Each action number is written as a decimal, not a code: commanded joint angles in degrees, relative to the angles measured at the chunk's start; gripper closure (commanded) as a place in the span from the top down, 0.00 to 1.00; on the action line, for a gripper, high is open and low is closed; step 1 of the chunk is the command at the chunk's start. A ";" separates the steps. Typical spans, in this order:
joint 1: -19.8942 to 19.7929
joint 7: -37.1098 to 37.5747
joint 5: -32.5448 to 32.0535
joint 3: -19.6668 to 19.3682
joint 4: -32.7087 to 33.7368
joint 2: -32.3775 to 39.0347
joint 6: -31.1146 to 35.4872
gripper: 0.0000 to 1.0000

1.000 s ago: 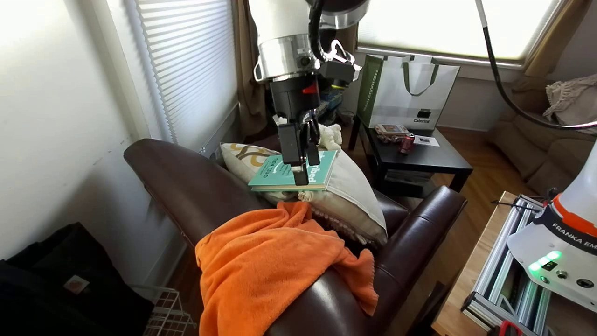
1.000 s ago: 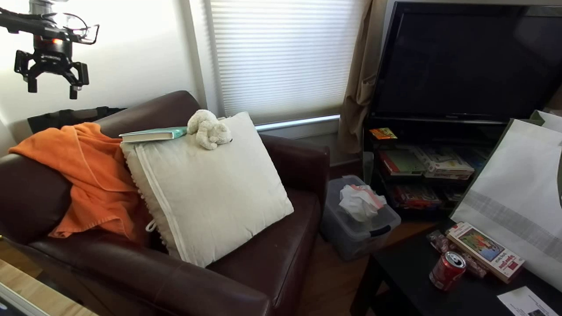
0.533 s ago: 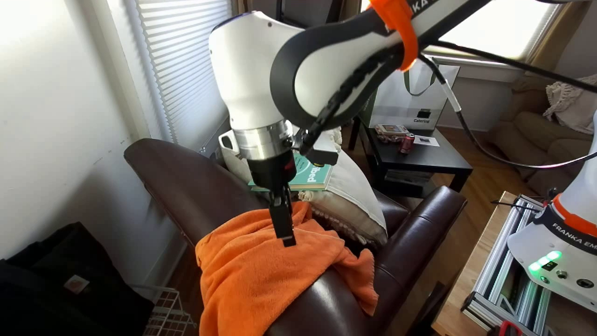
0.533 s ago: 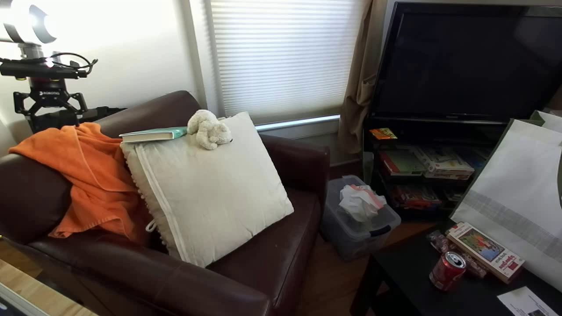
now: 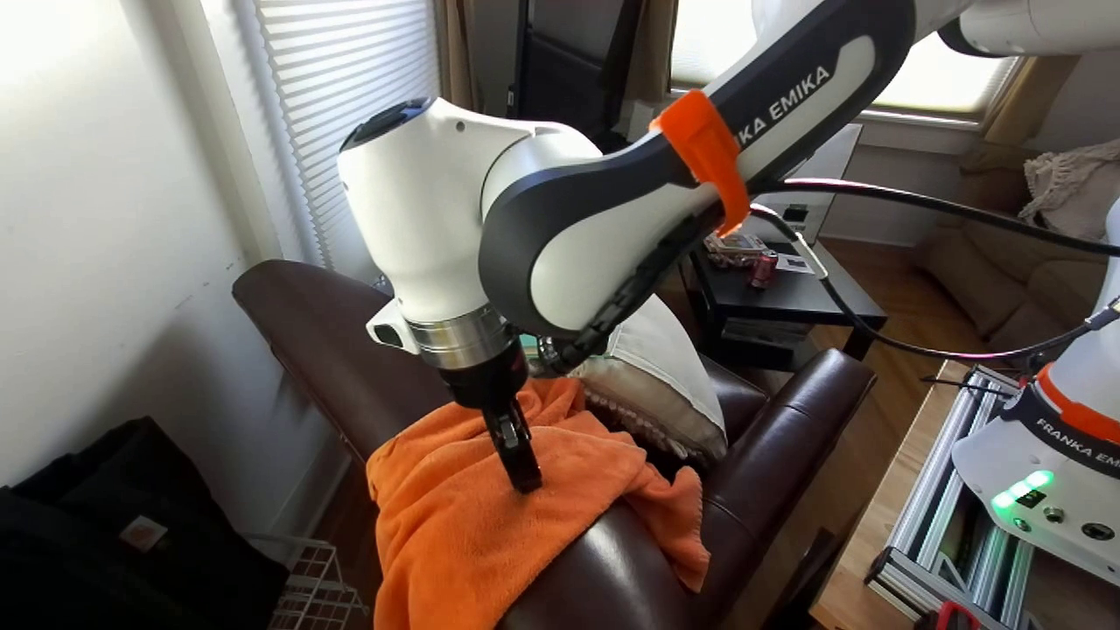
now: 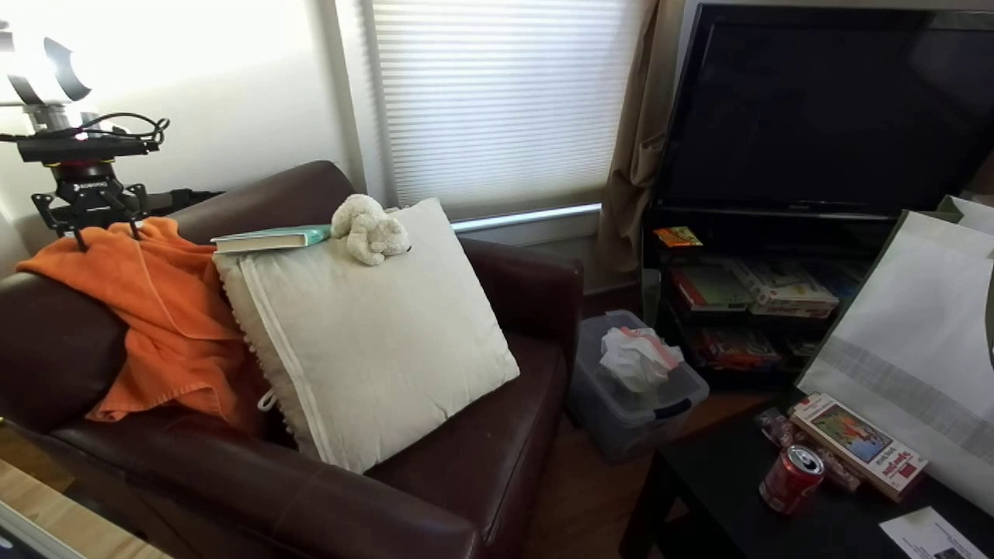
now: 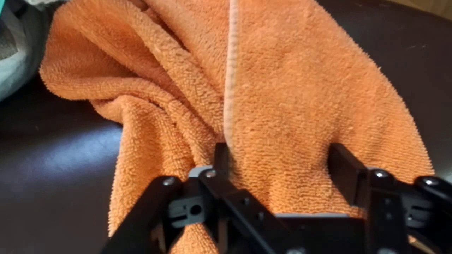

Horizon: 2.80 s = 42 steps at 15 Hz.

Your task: Put the orange cloth on the white pillow

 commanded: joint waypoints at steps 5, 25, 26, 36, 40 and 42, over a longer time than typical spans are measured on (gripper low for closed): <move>0.59 -3.38 -0.66 -0.89 6.05 3.80 -3.27 0.13; -2.74 9.28 3.37 1.08 0.40 -20.71 -7.30 0.18; -2.79 9.34 3.36 1.09 0.08 -20.98 -7.32 0.18; -6.43 19.74 0.03 0.03 -6.04 -37.71 -3.90 0.05; -8.73 25.28 -2.28 0.85 -8.56 -46.72 -6.92 0.05; -10.22 28.76 -2.79 1.39 -10.01 -51.69 -9.67 0.05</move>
